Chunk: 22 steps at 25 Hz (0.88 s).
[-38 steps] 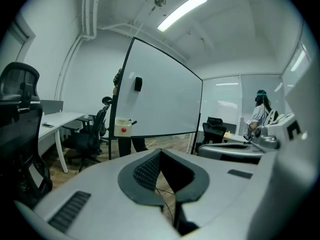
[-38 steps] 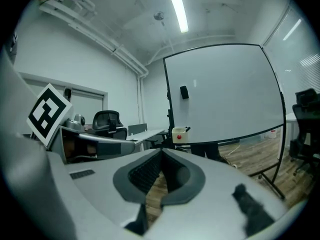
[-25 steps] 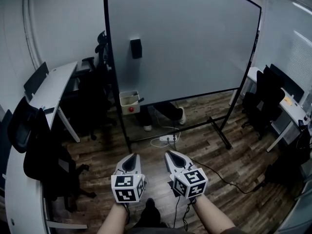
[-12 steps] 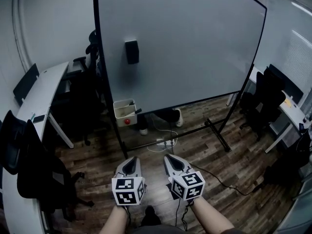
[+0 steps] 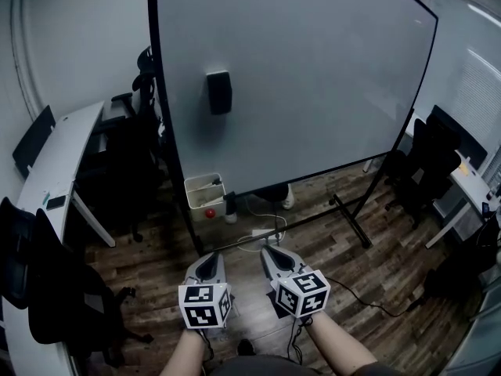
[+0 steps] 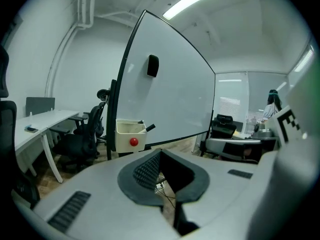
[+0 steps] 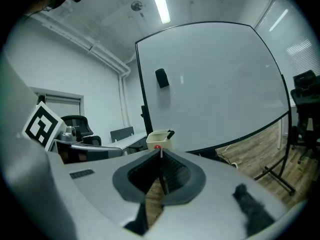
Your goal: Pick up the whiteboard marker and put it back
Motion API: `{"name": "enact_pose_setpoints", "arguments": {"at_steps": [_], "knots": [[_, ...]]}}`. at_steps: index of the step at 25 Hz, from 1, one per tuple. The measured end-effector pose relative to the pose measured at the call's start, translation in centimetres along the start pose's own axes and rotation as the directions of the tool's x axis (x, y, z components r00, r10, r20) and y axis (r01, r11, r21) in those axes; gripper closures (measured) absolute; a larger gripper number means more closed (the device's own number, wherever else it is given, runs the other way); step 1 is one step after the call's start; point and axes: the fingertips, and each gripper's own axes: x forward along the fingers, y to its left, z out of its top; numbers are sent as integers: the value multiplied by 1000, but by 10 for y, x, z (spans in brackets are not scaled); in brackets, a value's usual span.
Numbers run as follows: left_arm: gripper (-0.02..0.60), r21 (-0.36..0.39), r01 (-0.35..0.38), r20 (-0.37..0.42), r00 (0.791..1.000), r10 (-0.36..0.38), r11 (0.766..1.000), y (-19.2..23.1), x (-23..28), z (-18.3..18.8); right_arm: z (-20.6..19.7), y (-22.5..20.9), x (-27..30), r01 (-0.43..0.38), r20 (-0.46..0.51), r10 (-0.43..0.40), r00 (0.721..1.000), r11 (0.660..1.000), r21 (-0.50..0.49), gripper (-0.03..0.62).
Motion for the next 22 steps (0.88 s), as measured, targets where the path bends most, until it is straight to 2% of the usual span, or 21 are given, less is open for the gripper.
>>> {"name": "enact_pose_setpoints", "arguments": {"at_steps": [6, 15, 22], "knots": [[568, 6, 17, -1, 1000, -17, 1000, 22, 15, 5, 2, 3, 27, 6, 1, -6, 1000, 1000, 10, 569], [568, -6, 27, -13, 1000, -27, 1000, 30, 32, 5, 3, -1, 48, 1, 1, -1, 1000, 1000, 24, 568], [568, -13, -26, -10, 1000, 26, 1000, 47, 55, 12, 8, -7, 83, -76, -8, 77, 997, 997, 23, 568]]}}
